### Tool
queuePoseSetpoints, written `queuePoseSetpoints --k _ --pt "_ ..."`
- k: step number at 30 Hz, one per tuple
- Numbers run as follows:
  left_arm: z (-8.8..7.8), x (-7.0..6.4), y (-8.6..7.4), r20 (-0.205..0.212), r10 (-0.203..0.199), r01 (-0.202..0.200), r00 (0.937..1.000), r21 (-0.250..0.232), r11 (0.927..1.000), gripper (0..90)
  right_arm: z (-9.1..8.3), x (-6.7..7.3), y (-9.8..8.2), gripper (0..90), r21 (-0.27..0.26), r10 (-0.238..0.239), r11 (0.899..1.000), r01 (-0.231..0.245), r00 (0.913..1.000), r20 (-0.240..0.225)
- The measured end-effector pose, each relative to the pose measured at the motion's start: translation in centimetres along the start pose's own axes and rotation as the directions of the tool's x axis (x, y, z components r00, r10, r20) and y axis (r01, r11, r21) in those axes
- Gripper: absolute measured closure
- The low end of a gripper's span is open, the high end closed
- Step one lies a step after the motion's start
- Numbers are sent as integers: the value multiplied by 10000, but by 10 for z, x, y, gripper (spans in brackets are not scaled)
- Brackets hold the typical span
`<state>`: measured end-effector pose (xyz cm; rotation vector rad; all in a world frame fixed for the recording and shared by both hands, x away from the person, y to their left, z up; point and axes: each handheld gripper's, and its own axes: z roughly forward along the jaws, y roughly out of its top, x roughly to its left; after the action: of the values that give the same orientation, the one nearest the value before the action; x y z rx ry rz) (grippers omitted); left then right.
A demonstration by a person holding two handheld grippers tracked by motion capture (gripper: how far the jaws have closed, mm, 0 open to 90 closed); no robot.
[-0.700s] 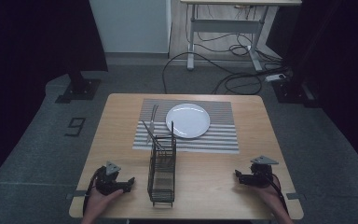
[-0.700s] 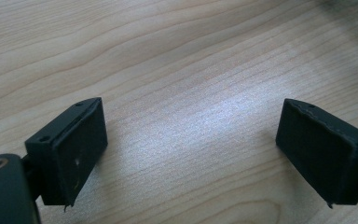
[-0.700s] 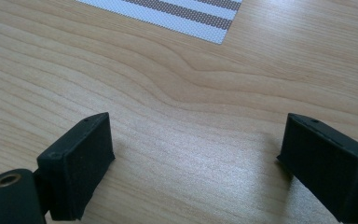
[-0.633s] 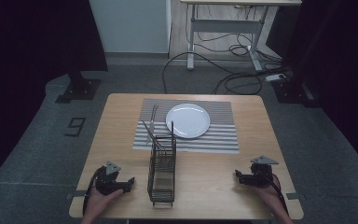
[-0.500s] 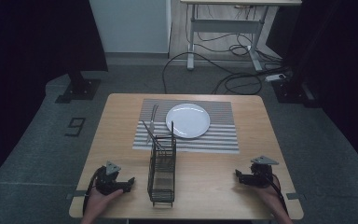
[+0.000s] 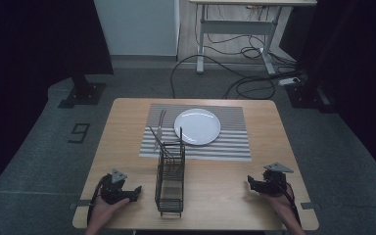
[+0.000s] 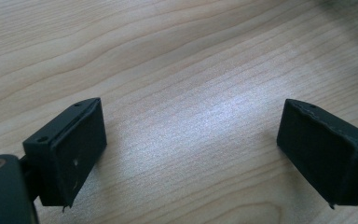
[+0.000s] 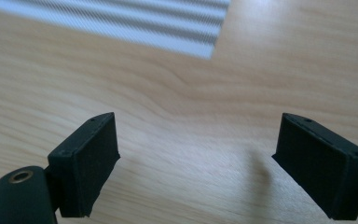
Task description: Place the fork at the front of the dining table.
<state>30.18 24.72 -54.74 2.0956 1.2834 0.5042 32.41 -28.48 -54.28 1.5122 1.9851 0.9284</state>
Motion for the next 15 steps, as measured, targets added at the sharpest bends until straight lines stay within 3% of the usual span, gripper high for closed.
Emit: queuePoseSetpoints --k 4,10,15 --pt "0 0 0 -24 -18 18 10000 3 10000 80 -16 11 12 131 -642 47 9979 -57 9999 -163" --pt "0 0 0 -36 -37 37 10000 2 10000 79 -29 18 21 132 -1027 224 9943 -281 9982 -559" --pt "0 -1 0 -39 -40 40 10000 0 10000 79 -37 26 30 135 -1299 93 9914 -185 9974 -712"
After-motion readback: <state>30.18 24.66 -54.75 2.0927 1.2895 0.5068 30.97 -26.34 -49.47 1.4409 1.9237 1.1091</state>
